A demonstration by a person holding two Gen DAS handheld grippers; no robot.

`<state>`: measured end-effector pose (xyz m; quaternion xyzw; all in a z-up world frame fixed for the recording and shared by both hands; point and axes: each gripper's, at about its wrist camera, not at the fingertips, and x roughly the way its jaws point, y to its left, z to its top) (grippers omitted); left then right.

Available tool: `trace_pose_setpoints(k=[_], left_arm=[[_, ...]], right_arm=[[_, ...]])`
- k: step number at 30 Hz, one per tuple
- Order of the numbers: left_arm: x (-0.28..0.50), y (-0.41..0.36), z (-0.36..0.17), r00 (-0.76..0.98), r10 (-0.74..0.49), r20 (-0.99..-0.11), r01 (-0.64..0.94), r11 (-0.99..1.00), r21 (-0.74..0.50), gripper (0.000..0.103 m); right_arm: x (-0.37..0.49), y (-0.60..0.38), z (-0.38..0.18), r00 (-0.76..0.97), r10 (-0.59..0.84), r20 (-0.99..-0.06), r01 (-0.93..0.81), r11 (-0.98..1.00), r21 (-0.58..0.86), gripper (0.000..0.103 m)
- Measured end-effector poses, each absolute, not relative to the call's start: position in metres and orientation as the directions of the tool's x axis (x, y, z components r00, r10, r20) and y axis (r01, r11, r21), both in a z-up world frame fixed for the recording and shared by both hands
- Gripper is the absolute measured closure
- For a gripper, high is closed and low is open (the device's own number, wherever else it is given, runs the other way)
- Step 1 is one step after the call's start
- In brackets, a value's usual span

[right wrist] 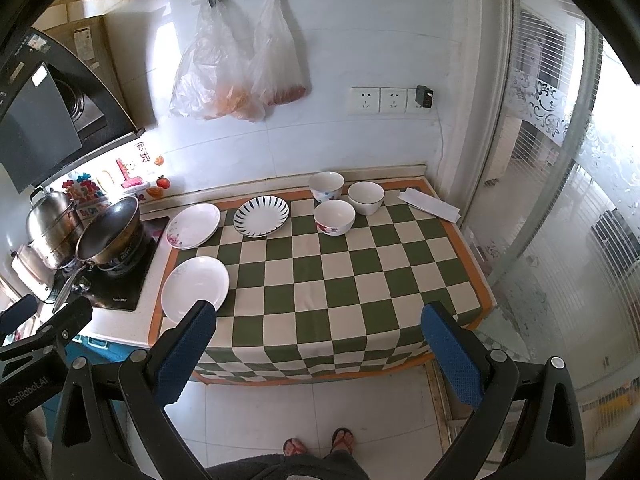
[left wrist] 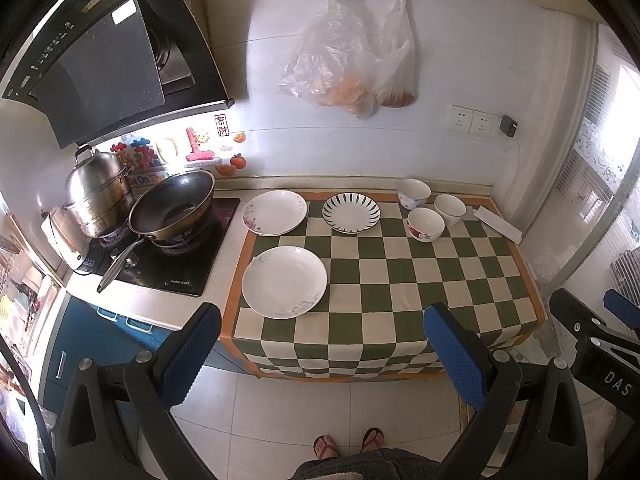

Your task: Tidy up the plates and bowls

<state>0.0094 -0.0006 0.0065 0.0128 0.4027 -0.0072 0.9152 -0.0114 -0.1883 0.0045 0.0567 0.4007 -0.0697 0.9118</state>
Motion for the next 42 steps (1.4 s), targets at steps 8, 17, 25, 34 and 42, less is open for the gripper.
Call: trace_pose_setpoints(k=[8, 17, 25, 34, 42], left_arm=[[0.009, 0.004, 0.005, 0.675, -0.005, -0.738, 0.024, 1.000, 0.015, 0.000], [0.009, 0.007, 0.004, 0.675, -0.007, -0.737, 0.023, 1.000, 0.012, 0.000], [0.010, 0.011, 0.003, 0.675, -0.008, -0.738, 0.023, 1.000, 0.011, 0.000], [0.014, 0.016, 0.000, 0.675, -0.006, -0.738, 0.019, 1.000, 0.009, 0.000], [0.016, 0.019, -0.003, 0.674, 0.005, -0.738, 0.004, 1.000, 0.011, 0.000]], right_arm=[[-0.006, -0.183, 0.004, 0.670, -0.080, -0.738, 0.167, 0.985, 0.045, 0.000], [-0.006, -0.180, 0.003, 0.668, -0.078, -0.740, 0.167, 0.985, 0.047, 0.000], [-0.004, -0.180, 0.003, 0.667, -0.077, -0.741, 0.167, 0.985, 0.047, 0.000], [-0.003, -0.181, 0.003, 0.666, -0.076, -0.742, 0.166, 0.985, 0.048, 0.000], [0.004, -0.181, 0.001, 0.663, -0.070, -0.745, 0.160, 0.986, 0.050, 0.000]])
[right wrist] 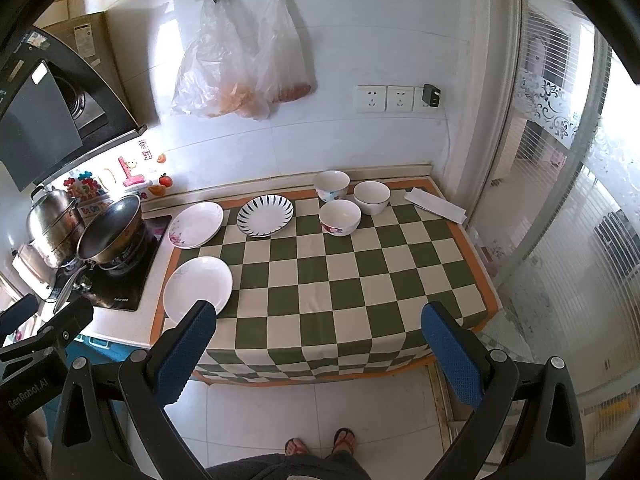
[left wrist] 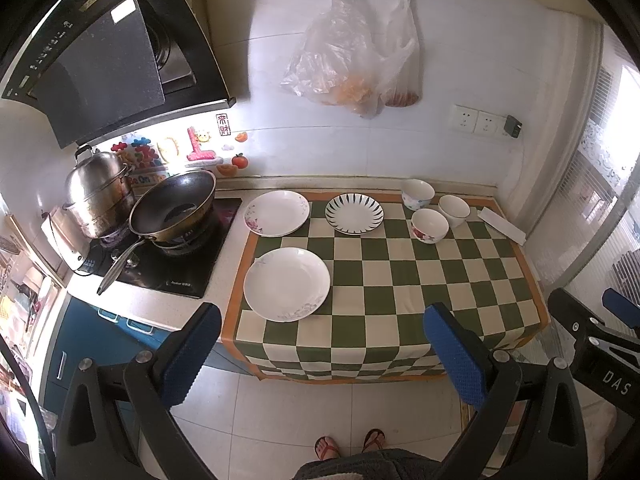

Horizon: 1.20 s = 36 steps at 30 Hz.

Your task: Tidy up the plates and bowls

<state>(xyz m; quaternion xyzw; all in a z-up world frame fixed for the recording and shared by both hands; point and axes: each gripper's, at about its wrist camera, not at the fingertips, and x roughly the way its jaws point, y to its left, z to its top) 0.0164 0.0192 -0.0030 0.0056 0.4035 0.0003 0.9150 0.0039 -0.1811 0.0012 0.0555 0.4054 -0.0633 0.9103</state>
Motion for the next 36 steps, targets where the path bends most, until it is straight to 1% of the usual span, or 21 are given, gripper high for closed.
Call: trace_pose_setpoints(k=[7, 12, 13, 16, 19, 24, 26, 28, 33, 36], left_arm=[[0.018, 0.021, -0.006, 0.671, 0.010, -0.742, -0.001, 1.000, 0.013, 0.000], [0.031, 0.024, -0.018, 0.691, 0.039, -0.721, -0.041, 0.999, 0.014, 0.000], [0.037, 0.023, -0.023, 0.693, 0.071, -0.717, -0.064, 0.997, 0.038, 0.000], [0.059, 0.026, -0.044, 0.684, 0.146, -0.715, -0.121, 0.989, 0.087, 0.000], [0.087, 0.038, -0.077, 0.632, 0.194, -0.750, -0.167, 0.979, 0.113, 0.000], [0.136, 0.070, -0.142, 0.511, 0.221, -0.831, -0.205, 0.970, 0.132, 0.000], [0.159, 0.089, -0.171, 0.453, 0.194, -0.870, -0.212, 0.971, 0.106, 0.000], [0.179, 0.101, -0.194, 0.407, 0.181, -0.895, -0.222, 0.970, 0.095, 0.000], [0.240, 0.153, -0.264, 0.280, 0.117, -0.953, -0.220, 0.974, 0.055, 0.000], [0.275, 0.183, -0.306, 0.212, 0.069, -0.975, -0.202, 0.979, 0.025, 0.003]], right_arm=[[0.011, -0.182, -0.002, 0.657, -0.050, -0.752, 0.145, 0.988, 0.061, 0.000], [0.027, -0.189, -0.016, 0.671, 0.022, -0.742, 0.093, 0.989, 0.113, 0.000], [0.034, -0.191, -0.023, 0.671, 0.051, -0.740, 0.071, 0.989, 0.132, 0.000], [0.065, -0.197, -0.057, 0.622, 0.132, -0.772, 0.031, 0.981, 0.192, 0.000], [0.100, -0.194, -0.096, 0.557, 0.179, -0.811, -0.014, 0.978, 0.206, 0.000], [0.164, -0.170, -0.168, 0.428, 0.206, -0.880, -0.094, 0.978, 0.184, 0.000], [0.194, -0.156, -0.202, 0.364, 0.222, -0.904, -0.107, 0.975, 0.196, 0.000], [0.223, -0.141, -0.234, 0.304, 0.264, -0.915, -0.108, 0.964, 0.243, 0.000], [0.286, -0.099, -0.296, 0.199, 0.308, -0.930, -0.094, 0.951, 0.295, 0.000], [0.324, -0.073, -0.334, 0.131, 0.315, -0.940, -0.061, 0.949, 0.310, 0.000]])
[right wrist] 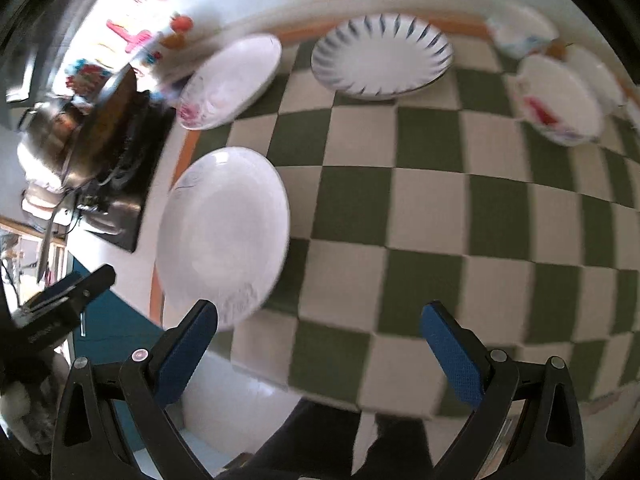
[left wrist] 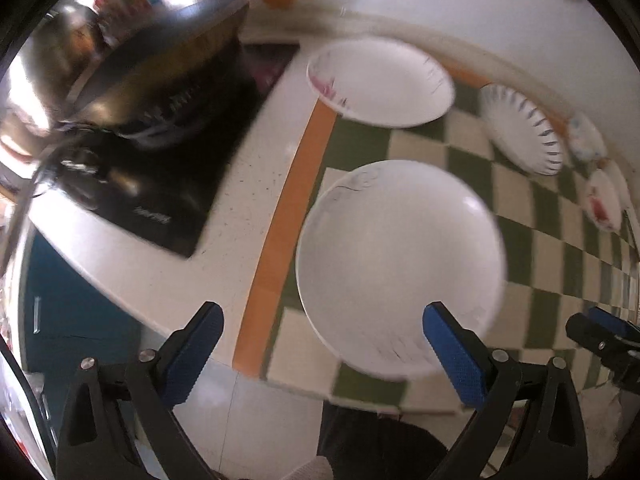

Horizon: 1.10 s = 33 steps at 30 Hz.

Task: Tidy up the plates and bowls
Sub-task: 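Reach both tools to the plain white plate and grip its rim, then lift the plain white plate with both tools toward the pink-floral plate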

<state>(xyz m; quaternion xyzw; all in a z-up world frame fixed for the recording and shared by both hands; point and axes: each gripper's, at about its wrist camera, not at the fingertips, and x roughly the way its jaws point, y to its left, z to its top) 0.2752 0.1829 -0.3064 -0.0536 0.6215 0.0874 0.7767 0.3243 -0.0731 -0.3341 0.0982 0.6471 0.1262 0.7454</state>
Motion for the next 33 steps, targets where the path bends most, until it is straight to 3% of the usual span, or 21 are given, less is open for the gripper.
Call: trace_pose_setpoints(k=[6, 9, 10, 13, 15, 19, 22, 33], left_arm=[[0.321, 0.217, -0.359, 0.101, -0.032, -0.994, -0.164, 0.985, -0.049, 0.019], [0.333, 0.217, -0.374, 0.062, -0.083, -0.995, -0.134, 0.987, -0.091, 0.035], [0.335, 0.215, -0.379, 0.045, -0.092, -0.995, -0.120, 0.988, -0.097, 0.045], [0.337, 0.205, -0.387, 0.005, -0.128, -0.992, -0.082, 0.988, -0.128, 0.066], [0.337, 0.198, -0.387, -0.003, -0.154, -0.988, -0.067, 0.986, -0.153, 0.069], [0.334, 0.189, -0.379, 0.007, -0.163, -0.987, -0.060, 0.985, -0.163, 0.071], [0.332, 0.184, -0.372, 0.016, -0.161, -0.987, -0.067, 0.985, -0.162, 0.071], [0.318, 0.153, -0.330, 0.062, -0.168, -0.984, -0.055, 0.984, -0.171, 0.072]], right_arm=[[0.381, -0.026, -0.390, 0.029, 0.314, -0.949, -0.032, 0.949, 0.313, 0.005], [0.396, -0.011, -0.412, -0.016, 0.337, -0.941, -0.011, 0.941, 0.337, 0.014], [0.398, -0.009, -0.416, -0.027, 0.344, -0.939, -0.006, 0.939, 0.344, 0.017], [0.402, 0.000, -0.433, -0.088, 0.383, -0.919, 0.027, 0.924, 0.382, 0.035], [0.404, 0.006, -0.439, -0.099, 0.406, -0.909, 0.028, 0.914, 0.405, 0.054], [0.406, 0.013, -0.443, -0.087, 0.373, -0.924, 0.032, 0.928, 0.372, 0.069], [0.406, 0.007, -0.447, -0.081, 0.382, -0.921, 0.064, 0.924, 0.378, 0.087], [0.399, -0.026, -0.441, -0.052, 0.424, -0.904, 0.078, 0.904, 0.419, 0.088]])
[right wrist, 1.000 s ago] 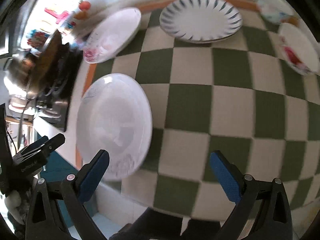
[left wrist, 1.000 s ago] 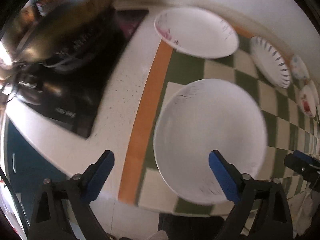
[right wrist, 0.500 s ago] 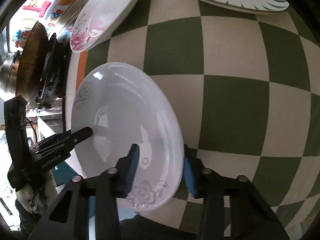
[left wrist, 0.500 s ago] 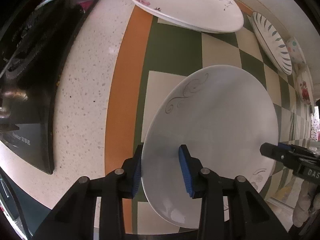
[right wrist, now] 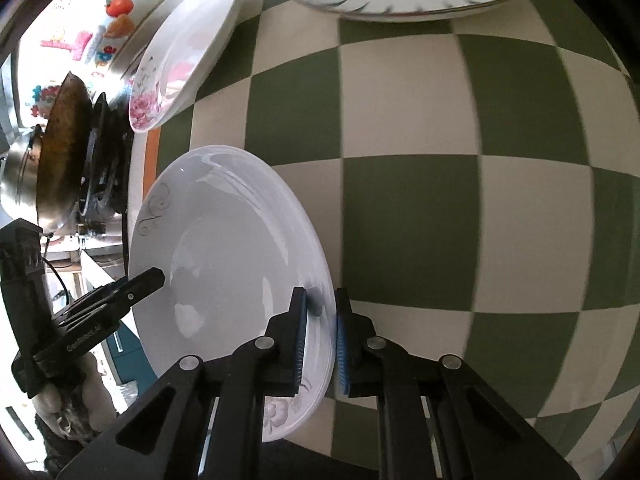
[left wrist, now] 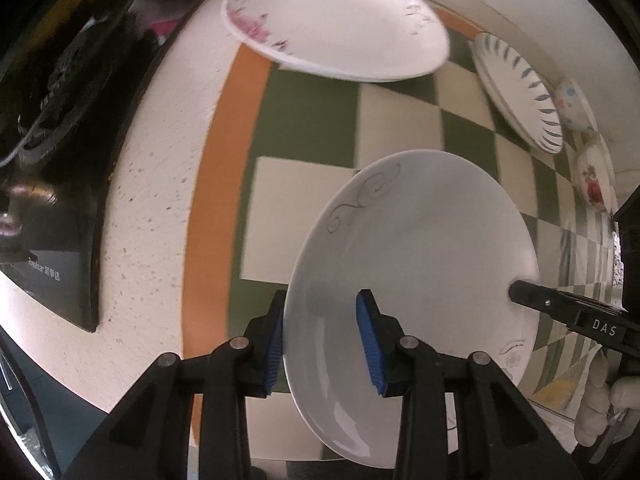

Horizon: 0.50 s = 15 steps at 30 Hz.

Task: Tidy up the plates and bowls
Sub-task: 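Lift the plain white plate with both tools toward the pink-floral plate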

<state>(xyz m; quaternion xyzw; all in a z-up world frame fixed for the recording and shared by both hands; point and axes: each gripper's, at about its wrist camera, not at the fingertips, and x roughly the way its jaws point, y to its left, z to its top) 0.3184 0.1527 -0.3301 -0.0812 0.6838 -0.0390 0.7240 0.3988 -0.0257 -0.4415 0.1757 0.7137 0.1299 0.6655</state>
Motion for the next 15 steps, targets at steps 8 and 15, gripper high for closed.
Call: trace_pose_setpoints(k=[8, 15], left_arm=[[0.327, 0.116, -0.339, 0.070, -0.188, -0.980, 0.007, 0.982, -0.188, 0.072], [0.340, 0.069, -0.349, 0.051, -0.208, -0.977, 0.086, 0.975, -0.203, 0.072]], right_arm=[[0.387, -0.077, -0.410, 0.011, 0.420, -0.907, 0.099, 0.903, 0.419, 0.088], [0.375, -0.129, -0.399, 0.054, 0.395, -0.917, 0.152, 0.904, 0.399, 0.088]])
